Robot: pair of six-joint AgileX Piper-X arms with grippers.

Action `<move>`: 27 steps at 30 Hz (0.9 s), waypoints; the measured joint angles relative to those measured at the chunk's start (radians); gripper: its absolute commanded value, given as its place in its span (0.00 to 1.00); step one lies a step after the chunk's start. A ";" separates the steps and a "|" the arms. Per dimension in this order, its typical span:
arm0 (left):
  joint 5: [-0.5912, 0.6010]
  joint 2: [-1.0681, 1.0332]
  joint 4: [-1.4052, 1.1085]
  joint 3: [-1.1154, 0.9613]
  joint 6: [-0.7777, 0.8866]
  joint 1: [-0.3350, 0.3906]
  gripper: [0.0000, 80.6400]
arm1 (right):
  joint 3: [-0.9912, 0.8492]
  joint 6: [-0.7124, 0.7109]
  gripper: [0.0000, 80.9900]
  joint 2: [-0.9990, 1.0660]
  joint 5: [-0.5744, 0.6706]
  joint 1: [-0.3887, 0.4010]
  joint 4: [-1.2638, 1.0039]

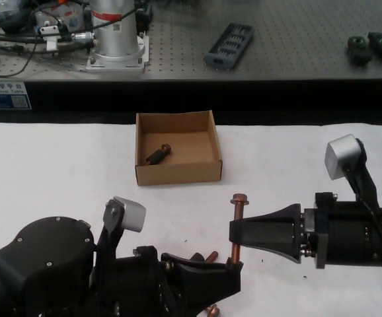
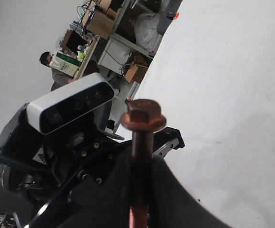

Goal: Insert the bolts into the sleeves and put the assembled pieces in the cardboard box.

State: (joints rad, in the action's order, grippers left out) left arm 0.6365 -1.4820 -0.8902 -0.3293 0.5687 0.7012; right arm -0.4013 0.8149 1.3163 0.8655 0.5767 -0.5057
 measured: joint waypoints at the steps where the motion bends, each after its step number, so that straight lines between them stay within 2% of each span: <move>1: 0.000 0.000 0.000 0.000 0.000 0.000 0.08 | 0.000 0.000 0.05 0.000 0.000 -0.003 0.000; 15: 0.086 0.000 -0.005 0.000 0.026 0.000 0.08 | 0.003 -0.007 0.05 0.000 -0.009 -0.011 0.007; 21: 0.006 0.000 -0.007 0.000 0.038 0.000 0.08 | 0.003 -0.007 0.05 0.000 -0.013 -0.011 0.007; 27: -0.007 0.000 -0.007 0.000 0.041 0.000 0.08 | 0.003 -0.007 0.05 0.000 -0.018 -0.011 0.007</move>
State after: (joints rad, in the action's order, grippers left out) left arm 0.6297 -1.4820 -0.8969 -0.3293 0.6102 0.7012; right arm -0.3979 0.8078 1.3163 0.8479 0.5654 -0.4983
